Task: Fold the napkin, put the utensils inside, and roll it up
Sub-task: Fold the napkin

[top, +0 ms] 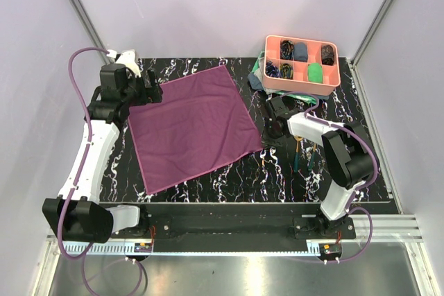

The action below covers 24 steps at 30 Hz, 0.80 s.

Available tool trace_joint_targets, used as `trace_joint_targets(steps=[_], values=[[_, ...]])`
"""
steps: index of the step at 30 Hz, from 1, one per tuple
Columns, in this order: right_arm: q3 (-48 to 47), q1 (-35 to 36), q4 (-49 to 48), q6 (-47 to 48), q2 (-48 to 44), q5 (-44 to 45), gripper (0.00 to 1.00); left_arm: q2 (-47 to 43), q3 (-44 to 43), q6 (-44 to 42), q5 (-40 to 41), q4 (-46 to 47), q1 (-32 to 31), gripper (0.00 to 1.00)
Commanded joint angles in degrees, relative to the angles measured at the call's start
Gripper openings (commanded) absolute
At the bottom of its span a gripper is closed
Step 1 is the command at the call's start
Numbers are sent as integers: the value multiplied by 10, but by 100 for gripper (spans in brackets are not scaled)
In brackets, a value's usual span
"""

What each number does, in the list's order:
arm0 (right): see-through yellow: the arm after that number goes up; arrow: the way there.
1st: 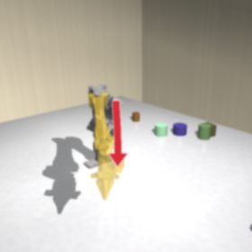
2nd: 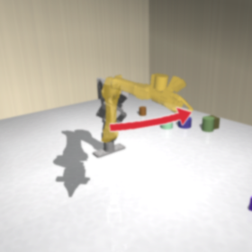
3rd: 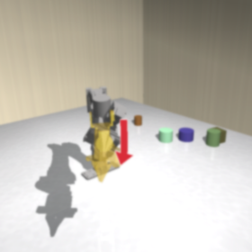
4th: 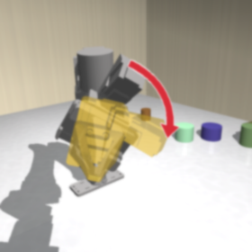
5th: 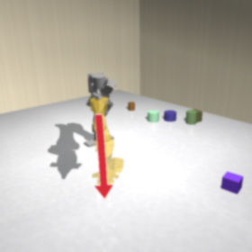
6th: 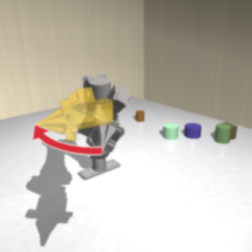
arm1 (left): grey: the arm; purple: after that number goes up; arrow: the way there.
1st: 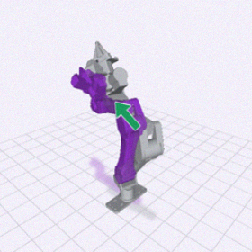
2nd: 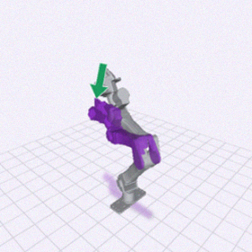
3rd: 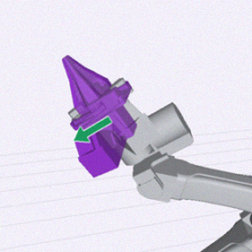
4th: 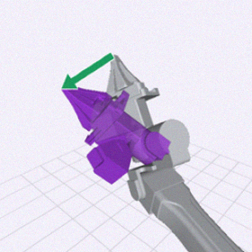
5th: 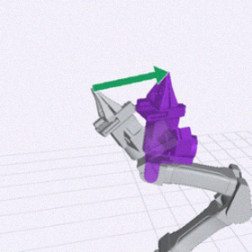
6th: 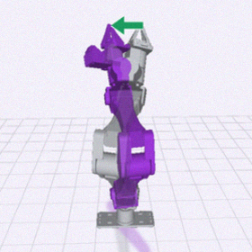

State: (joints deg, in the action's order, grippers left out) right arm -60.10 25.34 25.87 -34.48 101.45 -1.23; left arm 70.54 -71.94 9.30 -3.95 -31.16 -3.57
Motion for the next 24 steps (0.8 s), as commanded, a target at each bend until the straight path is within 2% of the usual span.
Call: trace_joint_targets(steps=[1,7,13,16,20,24], values=[[13,0,7,32,-6,10,0,-17,-7,2,-8,15,1,99],[5,-13,34,71,-55,65,0,-16,-7,4,-10,16,1,99],[-2,-54,68,114,-100,107,0,-16,-6,8,-22,16,1,99],[-14,-64,75,123,-113,107,0,-16,-7,12,-31,18,1,99],[-55,-62,76,111,-97,39,0,-18,-8,17,-41,18,2,99],[-126,-9,69,103,-56,33,0,-22,-9,21,-45,19,2,99]])
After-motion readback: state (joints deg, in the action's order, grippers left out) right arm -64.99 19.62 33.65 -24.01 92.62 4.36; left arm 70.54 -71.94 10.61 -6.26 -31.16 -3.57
